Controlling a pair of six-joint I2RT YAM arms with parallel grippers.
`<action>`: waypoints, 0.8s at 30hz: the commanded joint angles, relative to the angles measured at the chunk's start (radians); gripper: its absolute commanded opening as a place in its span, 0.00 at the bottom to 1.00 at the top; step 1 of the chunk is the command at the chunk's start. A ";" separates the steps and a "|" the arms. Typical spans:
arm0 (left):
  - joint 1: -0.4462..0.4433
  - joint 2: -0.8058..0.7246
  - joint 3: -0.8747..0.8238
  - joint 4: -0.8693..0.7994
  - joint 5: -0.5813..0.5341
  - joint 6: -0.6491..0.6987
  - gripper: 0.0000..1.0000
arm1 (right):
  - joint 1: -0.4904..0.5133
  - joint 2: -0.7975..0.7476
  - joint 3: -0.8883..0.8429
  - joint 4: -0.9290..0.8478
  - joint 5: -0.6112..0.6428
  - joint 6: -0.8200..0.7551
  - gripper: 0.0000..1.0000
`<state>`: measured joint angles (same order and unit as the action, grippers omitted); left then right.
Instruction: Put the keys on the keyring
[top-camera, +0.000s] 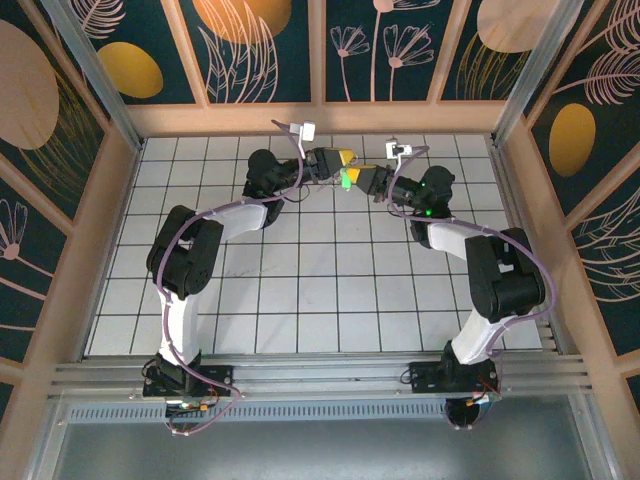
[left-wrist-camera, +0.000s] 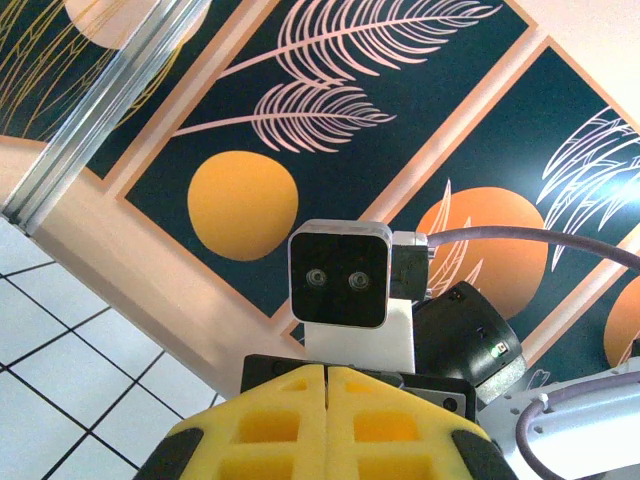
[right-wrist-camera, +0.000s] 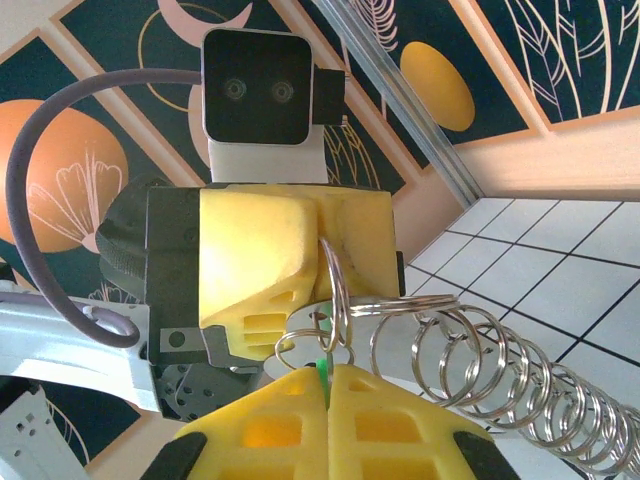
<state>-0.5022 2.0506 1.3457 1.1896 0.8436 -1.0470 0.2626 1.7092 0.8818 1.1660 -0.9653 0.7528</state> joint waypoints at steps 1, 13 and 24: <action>-0.022 -0.054 0.024 0.089 0.003 0.013 0.00 | -0.002 0.018 -0.016 -0.031 0.000 -0.008 0.00; -0.022 -0.053 0.018 0.108 -0.027 0.000 0.00 | -0.043 -0.086 -0.111 -0.064 0.035 -0.015 0.06; -0.022 -0.054 0.019 0.128 -0.030 -0.016 0.00 | -0.055 -0.136 -0.120 -0.121 0.042 -0.040 0.19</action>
<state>-0.5240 2.0502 1.3445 1.2125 0.8257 -1.0519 0.2207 1.5993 0.7803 1.0840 -0.9272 0.7334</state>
